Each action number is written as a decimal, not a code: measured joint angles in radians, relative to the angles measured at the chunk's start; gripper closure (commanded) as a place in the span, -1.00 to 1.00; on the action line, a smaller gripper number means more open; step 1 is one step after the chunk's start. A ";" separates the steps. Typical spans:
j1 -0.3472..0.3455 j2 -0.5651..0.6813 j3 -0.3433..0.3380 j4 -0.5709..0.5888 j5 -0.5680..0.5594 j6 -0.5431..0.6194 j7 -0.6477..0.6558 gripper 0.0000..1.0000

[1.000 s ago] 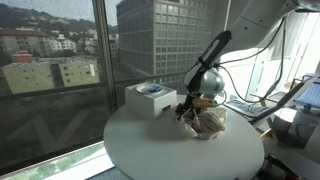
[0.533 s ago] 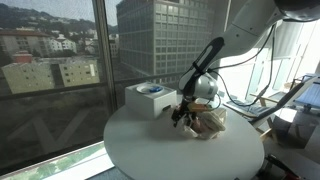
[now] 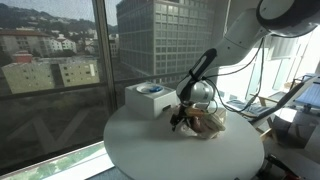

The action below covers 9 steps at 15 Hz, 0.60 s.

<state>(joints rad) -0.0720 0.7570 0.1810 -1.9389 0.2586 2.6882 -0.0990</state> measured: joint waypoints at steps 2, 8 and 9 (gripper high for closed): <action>-0.015 0.033 0.018 0.033 0.002 -0.022 -0.010 -0.32; -0.142 0.074 0.133 0.096 0.083 -0.142 -0.151 0.60; -0.158 0.077 0.139 0.103 0.097 -0.163 -0.168 0.74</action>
<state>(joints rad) -0.2301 0.8343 0.3201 -1.8357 0.3557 2.5254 -0.2670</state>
